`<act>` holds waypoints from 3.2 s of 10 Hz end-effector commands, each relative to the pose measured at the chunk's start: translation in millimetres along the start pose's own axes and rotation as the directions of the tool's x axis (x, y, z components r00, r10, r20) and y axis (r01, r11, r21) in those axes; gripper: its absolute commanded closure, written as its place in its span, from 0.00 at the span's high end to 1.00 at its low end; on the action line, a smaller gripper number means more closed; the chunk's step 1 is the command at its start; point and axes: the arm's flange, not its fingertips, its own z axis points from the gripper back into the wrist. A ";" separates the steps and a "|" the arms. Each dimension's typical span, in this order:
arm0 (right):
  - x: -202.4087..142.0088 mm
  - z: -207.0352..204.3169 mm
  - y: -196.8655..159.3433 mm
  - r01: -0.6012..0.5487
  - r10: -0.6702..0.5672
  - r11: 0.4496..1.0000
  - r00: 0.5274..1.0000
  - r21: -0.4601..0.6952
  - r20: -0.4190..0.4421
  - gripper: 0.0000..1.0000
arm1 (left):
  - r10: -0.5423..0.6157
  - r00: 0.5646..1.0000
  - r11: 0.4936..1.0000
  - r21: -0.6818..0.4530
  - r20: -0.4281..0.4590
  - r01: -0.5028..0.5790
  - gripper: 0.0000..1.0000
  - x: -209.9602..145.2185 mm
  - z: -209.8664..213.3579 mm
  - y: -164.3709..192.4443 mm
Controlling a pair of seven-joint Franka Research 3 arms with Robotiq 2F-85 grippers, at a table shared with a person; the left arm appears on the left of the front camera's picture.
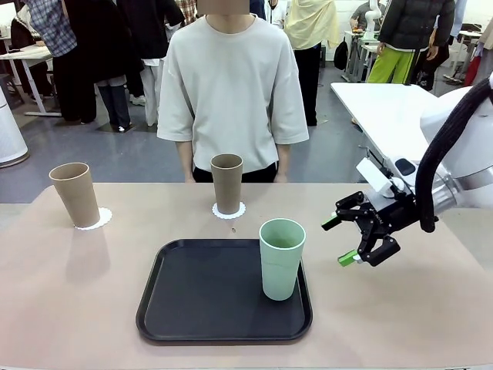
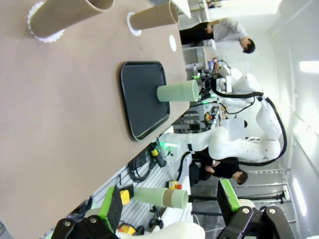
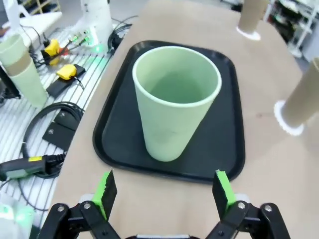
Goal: Place coasters on the table and set cups on them.
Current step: Take one Reusable plastic cup from the Flat Tray and place it on a coaster set by the human.
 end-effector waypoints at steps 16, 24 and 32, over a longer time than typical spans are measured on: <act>-33.6 -79.1 -25.8 0.123 -0.130 0.991 0.980 0.055 0.151 1.00 | 0.016 1.000 1.000 -0.004 0.007 -0.016 1.00 -0.1 0.1 -4.4; -35.4 -110.0 -32.8 0.147 -0.160 0.984 0.977 0.101 0.139 1.00 | 0.016 1.000 1.000 -0.004 0.007 -0.016 1.00 -0.1 0.1 -4.4; -23.9 -139.4 -40.5 0.162 -0.182 0.976 0.974 0.147 0.137 1.00 | 0.016 1.000 1.000 -0.004 0.007 -0.016 1.00 -0.1 0.1 -4.4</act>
